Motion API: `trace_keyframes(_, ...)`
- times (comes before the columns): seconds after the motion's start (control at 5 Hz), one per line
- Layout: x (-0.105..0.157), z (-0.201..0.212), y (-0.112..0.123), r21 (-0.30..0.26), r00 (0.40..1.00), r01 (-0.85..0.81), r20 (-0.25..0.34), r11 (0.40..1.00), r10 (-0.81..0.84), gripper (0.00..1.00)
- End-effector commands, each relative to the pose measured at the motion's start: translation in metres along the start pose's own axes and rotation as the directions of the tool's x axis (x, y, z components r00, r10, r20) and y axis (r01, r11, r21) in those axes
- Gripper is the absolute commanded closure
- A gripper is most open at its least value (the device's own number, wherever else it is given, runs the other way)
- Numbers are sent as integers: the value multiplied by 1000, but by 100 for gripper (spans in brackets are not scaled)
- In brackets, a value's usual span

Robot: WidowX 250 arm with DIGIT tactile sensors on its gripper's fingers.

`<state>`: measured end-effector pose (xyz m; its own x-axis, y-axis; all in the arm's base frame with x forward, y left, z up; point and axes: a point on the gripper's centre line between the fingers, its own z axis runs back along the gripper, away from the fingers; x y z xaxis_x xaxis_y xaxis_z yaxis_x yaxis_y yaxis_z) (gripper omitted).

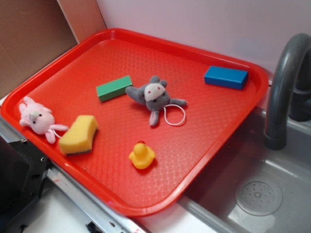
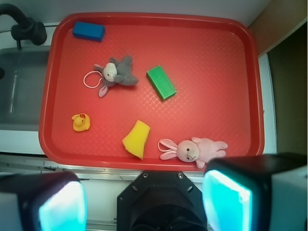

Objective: Grab the yellow duck.

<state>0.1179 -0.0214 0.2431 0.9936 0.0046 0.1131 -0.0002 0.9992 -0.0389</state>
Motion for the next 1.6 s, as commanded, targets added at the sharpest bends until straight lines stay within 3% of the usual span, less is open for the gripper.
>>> trace_keyframes(0.0, 0, 0, 0, 0, 1000, 0, 0, 1000, 0, 0)
trace_keyframes(0.2, 13, -3, -17, -26, 967, 248, 63, 968, -246, 0)
trace_keyframes(0.4, 18, -12, -35, -43, 877, 479, 57, 876, -477, 0)
trace_keyframes(0.6, 17, -28, -65, -72, 734, 679, 31, 731, -679, 0)
trace_keyframes(0.8, 21, -53, -87, -96, 539, 837, -27, 539, -842, 0)
trace_keyframes(1.0, 20, -94, -104, -106, 298, 944, -135, 313, -945, 0)
trace_keyframes(1.2, 19, -124, -106, -128, 143, 978, -171, 166, -975, 0)
trace_keyframes(1.4, 14, -149, -106, -154, 79, 981, -222, 115, -972, 0)
